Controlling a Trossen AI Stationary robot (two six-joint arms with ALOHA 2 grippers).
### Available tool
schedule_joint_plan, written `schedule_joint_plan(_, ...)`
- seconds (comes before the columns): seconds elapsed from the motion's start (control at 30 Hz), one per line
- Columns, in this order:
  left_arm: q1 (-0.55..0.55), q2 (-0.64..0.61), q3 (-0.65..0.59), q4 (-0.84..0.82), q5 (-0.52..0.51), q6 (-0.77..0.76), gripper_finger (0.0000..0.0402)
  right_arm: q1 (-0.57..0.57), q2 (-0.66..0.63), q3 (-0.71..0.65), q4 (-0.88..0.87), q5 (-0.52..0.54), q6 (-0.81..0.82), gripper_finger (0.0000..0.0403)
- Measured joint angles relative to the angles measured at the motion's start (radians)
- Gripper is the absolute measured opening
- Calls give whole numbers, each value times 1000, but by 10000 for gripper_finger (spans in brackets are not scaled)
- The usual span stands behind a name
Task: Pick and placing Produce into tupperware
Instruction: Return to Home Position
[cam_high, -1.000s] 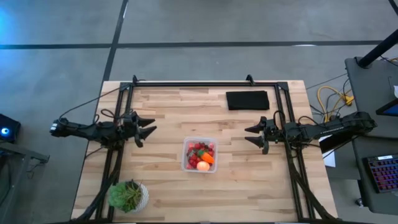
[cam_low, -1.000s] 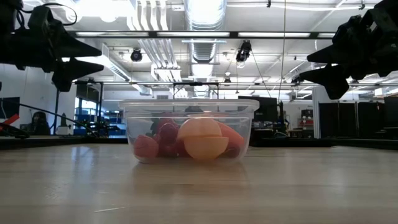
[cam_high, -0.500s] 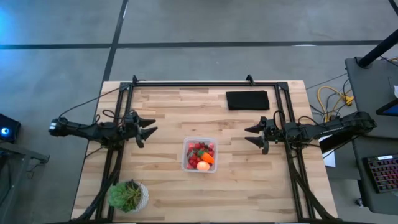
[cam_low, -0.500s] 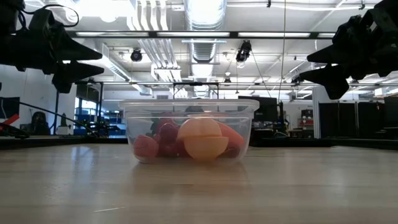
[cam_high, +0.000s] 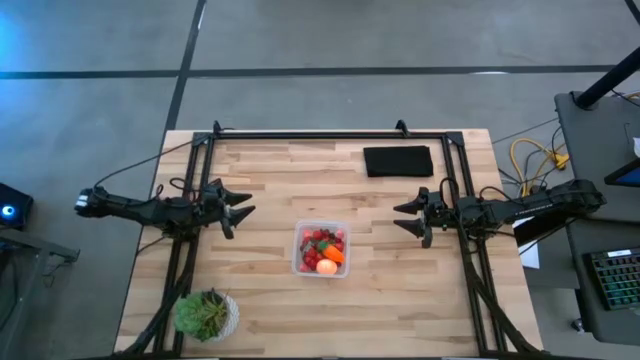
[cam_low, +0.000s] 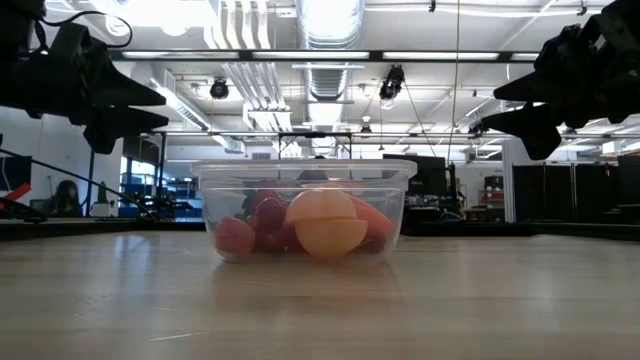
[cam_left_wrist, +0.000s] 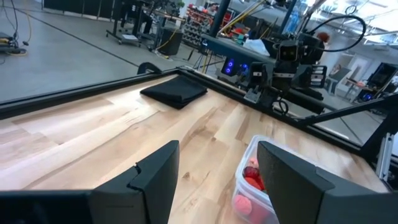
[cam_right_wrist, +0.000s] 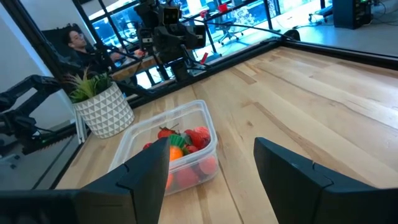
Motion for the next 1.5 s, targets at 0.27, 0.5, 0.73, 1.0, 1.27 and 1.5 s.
schedule_joint_plan(0.27, 0, 30, 0, 0, 0, 0, 203, 0, 0, 0, 0, 0, 2, 226)
schedule_joint_plan(0.5, 0, 54, -1, 0, 0, 0, 203, 0, 0, 0, 0, 0, 2, 226)
schedule_joint_plan(0.73, 0, 76, -1, 0, 0, 0, 203, 0, 0, 0, 0, 0, 2, 226)
schedule_joint_plan(1.0, 0, 94, -1, 0, 0, 0, 203, 0, 0, 0, 0, 0, 2, 226)
schedule_joint_plan(1.27, 0, 97, -1, 0, 0, 0, 203, 0, 0, 0, 0, 0, 2, 226)
schedule_joint_plan(1.5, 0, 98, -1, 0, 0, 0, 203, 0, 0, 0, 0, 0, 2, 226)
